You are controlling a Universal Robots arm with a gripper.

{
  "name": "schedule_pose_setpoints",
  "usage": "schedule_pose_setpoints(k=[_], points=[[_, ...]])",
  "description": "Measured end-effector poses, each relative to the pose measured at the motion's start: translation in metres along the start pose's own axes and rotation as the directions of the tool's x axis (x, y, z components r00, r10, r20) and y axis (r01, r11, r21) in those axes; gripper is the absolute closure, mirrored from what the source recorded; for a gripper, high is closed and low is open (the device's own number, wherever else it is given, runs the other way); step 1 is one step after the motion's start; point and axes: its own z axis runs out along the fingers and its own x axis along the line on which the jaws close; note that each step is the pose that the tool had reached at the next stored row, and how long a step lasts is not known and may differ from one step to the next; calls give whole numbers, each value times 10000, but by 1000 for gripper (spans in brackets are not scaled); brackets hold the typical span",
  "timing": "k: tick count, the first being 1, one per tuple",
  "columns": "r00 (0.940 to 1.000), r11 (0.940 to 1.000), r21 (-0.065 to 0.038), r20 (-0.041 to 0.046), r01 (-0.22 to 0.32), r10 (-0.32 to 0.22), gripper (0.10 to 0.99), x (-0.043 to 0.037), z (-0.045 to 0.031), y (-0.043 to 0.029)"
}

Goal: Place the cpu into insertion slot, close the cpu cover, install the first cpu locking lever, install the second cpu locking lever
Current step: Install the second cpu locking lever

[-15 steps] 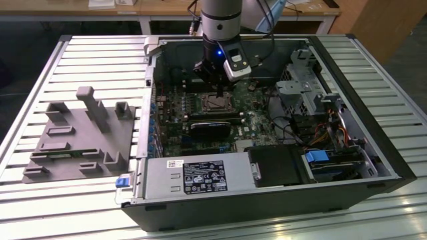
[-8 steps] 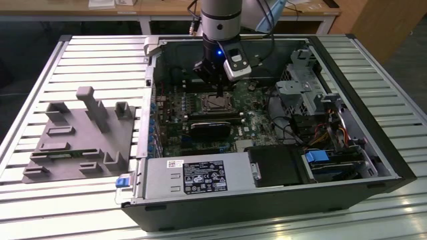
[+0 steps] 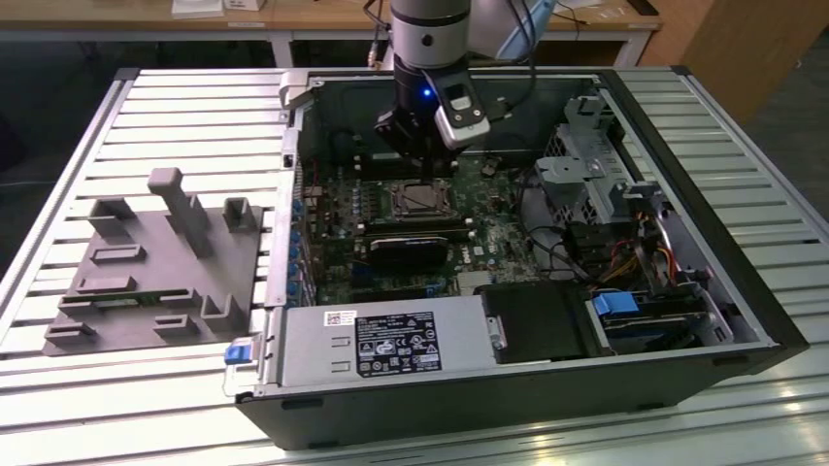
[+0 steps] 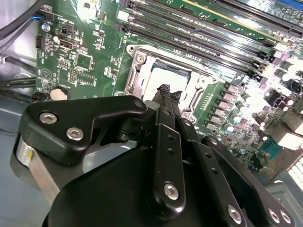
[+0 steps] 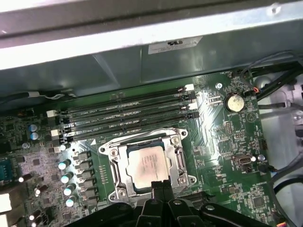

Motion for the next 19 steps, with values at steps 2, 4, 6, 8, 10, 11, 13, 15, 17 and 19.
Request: schedule_pose_setpoints(k=[2, 4, 6, 8, 10, 11, 13, 15, 17, 19], points=[[10000, 10000, 0, 0, 0, 0, 980, -2, -36, 1], [10000, 10000, 0, 0, 0, 0, 980, -5, -70, 1], [10000, 10000, 0, 0, 0, 0, 980, -7, -100, 2], [10000, 10000, -1, 0, 0, 0, 980, -9, -132, 3], [10000, 10000, 0, 0, 0, 0, 980, -11, -158, 3], [10000, 10000, 0, 0, 0, 0, 980, -12, -170, 3], [10000, 10000, 0, 0, 0, 0, 980, -13, -185, 4], [10000, 10000, -2, 1, 0, 0, 980, -13, -184, 4], [10000, 10000, -2, 1, 0, 0, 980, -13, -185, 4], [10000, 10000, 0, 0, 0, 0, 980, -13, -186, 4]])
